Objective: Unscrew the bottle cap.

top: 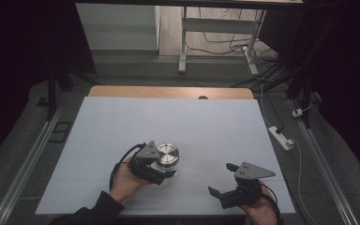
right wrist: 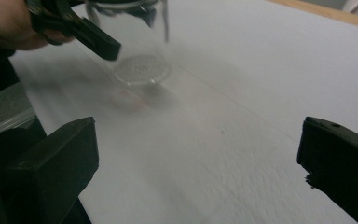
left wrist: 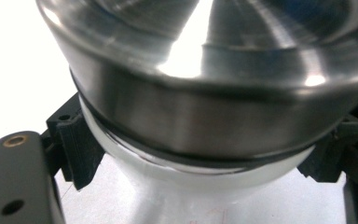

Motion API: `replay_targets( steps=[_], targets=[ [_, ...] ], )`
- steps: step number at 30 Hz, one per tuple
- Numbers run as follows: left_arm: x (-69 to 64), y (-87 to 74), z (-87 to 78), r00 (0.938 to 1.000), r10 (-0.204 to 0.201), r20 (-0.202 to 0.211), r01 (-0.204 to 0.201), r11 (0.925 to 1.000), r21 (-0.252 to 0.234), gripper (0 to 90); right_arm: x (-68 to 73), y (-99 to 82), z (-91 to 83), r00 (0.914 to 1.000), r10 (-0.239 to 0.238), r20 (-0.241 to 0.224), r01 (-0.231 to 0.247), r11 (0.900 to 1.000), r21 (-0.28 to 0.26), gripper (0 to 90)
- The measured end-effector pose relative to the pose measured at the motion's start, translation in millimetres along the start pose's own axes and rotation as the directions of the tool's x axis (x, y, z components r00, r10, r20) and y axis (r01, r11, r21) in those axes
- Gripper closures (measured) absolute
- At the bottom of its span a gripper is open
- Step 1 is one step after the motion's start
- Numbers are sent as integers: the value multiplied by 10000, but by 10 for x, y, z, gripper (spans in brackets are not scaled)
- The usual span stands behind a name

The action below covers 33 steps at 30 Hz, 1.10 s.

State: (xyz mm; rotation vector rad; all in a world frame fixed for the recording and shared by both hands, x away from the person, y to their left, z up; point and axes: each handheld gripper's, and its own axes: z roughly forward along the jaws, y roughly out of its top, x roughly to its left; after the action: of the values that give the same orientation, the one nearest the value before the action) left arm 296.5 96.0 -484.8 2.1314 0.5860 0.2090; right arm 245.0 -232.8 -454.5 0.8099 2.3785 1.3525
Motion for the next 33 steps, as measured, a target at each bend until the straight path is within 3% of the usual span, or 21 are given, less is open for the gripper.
replay_targets(
  steps=[7,14,27,33],
  targets=[
    [-2,1,-6,10000,10,21,-10,10000,-25,160,64,219,181,9970,-260,-734,263,9996,36,0],
    [2,-3,-2,10000,-18,43,18,10000,-28,160,99,382,313,9932,-490,-1054,466,9986,-253,0],
    [-14,-3,-9,10000,-6,58,6,10000,-85,160,258,682,629,9910,-854,-1029,878,9960,190,0],
    [-23,-2,-9,10000,17,49,-16,10000,-69,160,272,802,758,9915,-668,-1114,682,9976,87,0]
  ],
)
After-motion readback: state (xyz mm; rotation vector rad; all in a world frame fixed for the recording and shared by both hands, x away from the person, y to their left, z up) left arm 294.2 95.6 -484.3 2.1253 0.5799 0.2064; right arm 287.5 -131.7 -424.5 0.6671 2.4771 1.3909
